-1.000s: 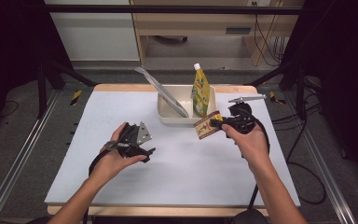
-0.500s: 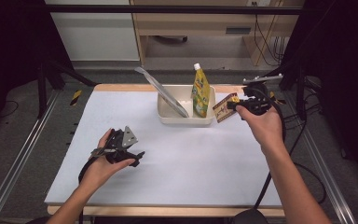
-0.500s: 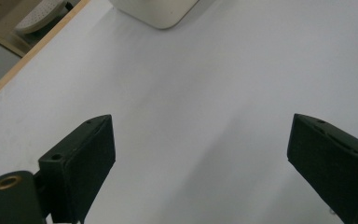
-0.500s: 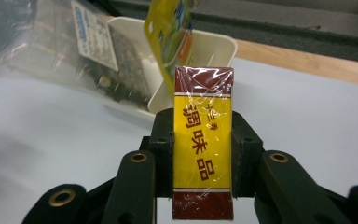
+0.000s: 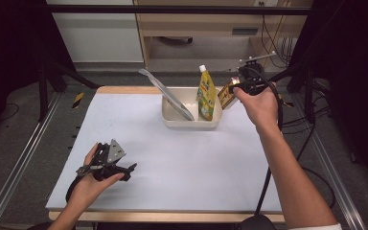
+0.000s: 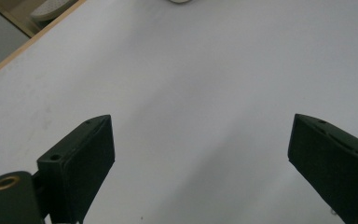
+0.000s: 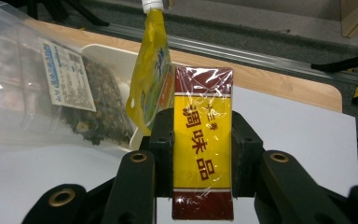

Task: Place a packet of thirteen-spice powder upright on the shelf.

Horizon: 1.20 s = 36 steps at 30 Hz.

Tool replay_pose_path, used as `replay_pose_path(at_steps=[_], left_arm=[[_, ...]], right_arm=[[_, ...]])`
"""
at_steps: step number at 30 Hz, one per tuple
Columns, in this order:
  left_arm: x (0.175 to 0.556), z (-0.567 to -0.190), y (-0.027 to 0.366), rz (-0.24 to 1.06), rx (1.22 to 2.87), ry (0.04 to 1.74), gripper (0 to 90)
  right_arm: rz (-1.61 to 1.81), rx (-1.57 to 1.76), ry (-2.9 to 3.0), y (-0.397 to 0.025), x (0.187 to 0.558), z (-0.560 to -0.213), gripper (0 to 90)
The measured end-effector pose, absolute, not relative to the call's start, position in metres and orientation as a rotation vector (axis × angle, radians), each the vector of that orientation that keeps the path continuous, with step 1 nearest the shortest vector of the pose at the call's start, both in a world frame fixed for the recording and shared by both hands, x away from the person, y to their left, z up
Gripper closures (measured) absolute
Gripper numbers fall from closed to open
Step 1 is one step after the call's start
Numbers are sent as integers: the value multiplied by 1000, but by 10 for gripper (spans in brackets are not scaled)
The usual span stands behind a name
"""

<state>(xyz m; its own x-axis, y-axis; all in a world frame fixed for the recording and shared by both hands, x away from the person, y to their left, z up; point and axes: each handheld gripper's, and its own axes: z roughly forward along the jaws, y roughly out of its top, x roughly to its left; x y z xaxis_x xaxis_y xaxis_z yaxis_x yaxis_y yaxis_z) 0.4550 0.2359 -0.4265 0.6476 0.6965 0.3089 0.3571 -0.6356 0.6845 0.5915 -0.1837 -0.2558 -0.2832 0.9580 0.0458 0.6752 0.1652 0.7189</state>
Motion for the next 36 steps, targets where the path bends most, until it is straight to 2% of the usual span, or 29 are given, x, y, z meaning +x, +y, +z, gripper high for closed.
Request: replay_pose_path(at_steps=[18,36], left_arm=[[456,-437,249,750,2246,898,68],[456,-439,245,731,2261,883,68]], right_arm=[[818,1692,1998,-158,647,-285,679],[710,1729,1984,-146,660,-308,679]])
